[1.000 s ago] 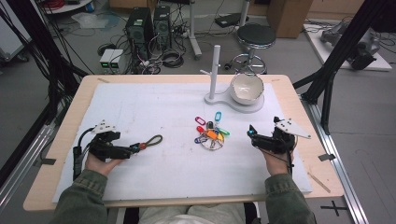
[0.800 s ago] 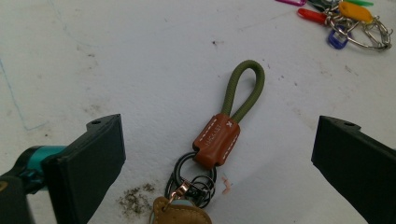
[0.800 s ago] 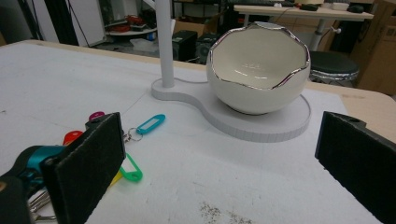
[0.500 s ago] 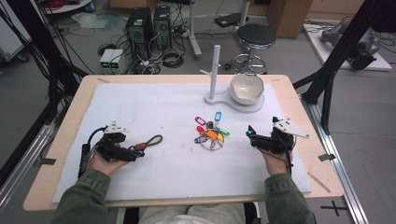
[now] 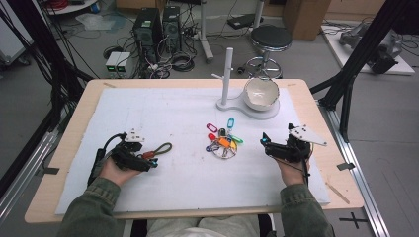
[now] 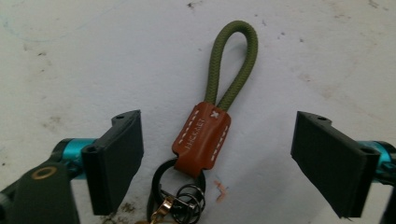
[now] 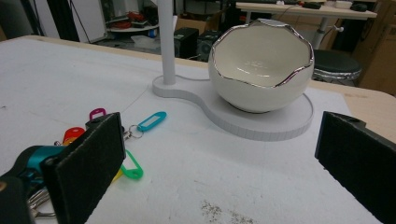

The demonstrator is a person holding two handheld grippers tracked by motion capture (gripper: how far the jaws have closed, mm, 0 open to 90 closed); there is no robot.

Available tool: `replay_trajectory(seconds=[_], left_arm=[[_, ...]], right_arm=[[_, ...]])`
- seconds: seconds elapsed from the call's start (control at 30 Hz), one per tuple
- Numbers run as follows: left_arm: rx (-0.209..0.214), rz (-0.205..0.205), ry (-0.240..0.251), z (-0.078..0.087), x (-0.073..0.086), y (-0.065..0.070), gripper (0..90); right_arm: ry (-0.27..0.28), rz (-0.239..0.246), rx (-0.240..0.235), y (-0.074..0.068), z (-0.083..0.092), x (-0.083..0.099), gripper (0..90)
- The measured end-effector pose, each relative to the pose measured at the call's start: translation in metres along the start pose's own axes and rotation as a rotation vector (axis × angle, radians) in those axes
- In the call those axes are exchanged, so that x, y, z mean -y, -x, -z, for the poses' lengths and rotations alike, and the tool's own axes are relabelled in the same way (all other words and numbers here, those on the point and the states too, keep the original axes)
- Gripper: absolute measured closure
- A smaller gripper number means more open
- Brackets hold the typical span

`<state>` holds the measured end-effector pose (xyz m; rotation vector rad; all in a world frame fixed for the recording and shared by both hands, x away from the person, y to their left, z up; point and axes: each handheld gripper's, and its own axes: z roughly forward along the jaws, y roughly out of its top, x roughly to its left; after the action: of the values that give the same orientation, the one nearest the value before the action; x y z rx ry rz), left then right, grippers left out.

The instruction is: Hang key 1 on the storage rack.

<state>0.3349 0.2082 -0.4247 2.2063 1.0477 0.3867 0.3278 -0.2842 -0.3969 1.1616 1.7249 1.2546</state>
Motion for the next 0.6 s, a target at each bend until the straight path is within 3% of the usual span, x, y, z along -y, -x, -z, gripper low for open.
replay_trajectory(seconds=[0.17,0.23,0.33,0.43,0.53,0.6], left_arm=[[0.026,0.003,0.002,0.000,0.001,-0.002,33.8],[0.034,-0.005,-0.022,-0.002,0.001,-0.002,40.2],[0.010,-0.002,-0.055,-0.004,0.002,-0.003,47.8],[-0.008,0.026,-0.054,-0.003,0.001,-0.009,66.1],[0.014,0.069,-0.057,-0.002,0.000,-0.013,68.8],[0.019,0.074,-0.061,-0.001,-0.001,-0.014,71.0]], right_arm=[[0.000,-0.001,0.000,0.000,0.000,0.000,0.6],[0.000,0.000,0.001,0.000,0.000,0.000,0.6],[0.001,0.000,0.001,0.000,0.000,0.000,0.6],[0.001,0.001,0.003,0.000,0.000,0.000,0.6],[0.000,-0.001,0.002,0.000,0.000,0.000,0.6],[0.000,0.000,0.003,0.000,0.000,0.000,0.7]])
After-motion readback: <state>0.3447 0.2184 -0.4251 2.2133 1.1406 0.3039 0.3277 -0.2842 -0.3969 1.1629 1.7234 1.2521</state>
